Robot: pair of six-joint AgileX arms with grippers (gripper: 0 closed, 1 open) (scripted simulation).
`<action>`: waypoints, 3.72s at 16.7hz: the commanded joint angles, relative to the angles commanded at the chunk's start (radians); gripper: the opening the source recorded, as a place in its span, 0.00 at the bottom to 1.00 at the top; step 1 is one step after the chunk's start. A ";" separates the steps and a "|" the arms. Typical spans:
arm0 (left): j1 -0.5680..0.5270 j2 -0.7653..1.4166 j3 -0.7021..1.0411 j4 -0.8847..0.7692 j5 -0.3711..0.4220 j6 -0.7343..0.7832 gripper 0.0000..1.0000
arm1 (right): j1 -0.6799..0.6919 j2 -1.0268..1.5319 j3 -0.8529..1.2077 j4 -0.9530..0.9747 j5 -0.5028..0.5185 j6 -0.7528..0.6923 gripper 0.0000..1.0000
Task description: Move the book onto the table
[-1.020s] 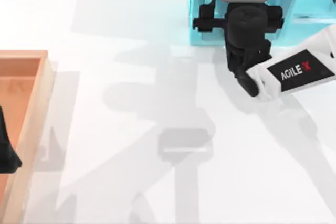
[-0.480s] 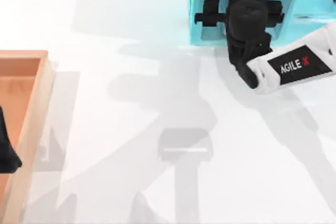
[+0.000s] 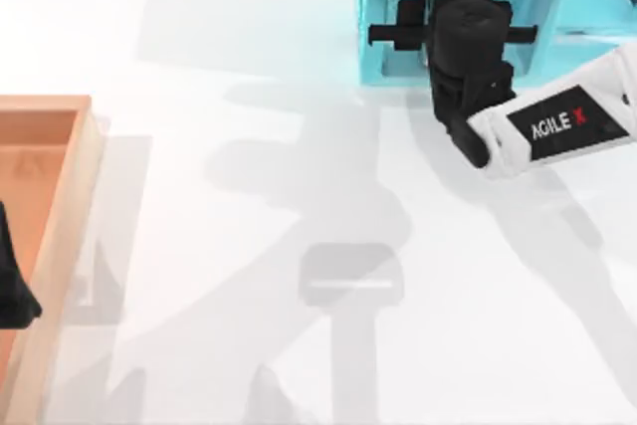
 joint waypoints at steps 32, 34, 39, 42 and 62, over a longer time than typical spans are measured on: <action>0.000 0.000 0.000 0.000 0.000 0.000 1.00 | 0.273 -0.987 -0.520 -0.495 0.256 0.047 0.00; 0.000 0.000 0.000 0.000 0.000 0.000 1.00 | 0.273 -0.987 -0.520 -0.495 0.256 0.047 0.00; 0.000 0.000 0.000 0.000 0.000 0.000 1.00 | 0.290 -0.961 -0.518 -0.491 0.270 0.013 0.00; 0.000 0.000 0.000 0.000 0.000 0.000 1.00 | 0.359 -0.896 -0.517 -0.484 0.322 -0.118 0.00; 0.000 0.000 0.000 0.000 0.000 0.000 1.00 | 0.816 -0.567 -0.563 -0.448 0.576 -1.098 0.00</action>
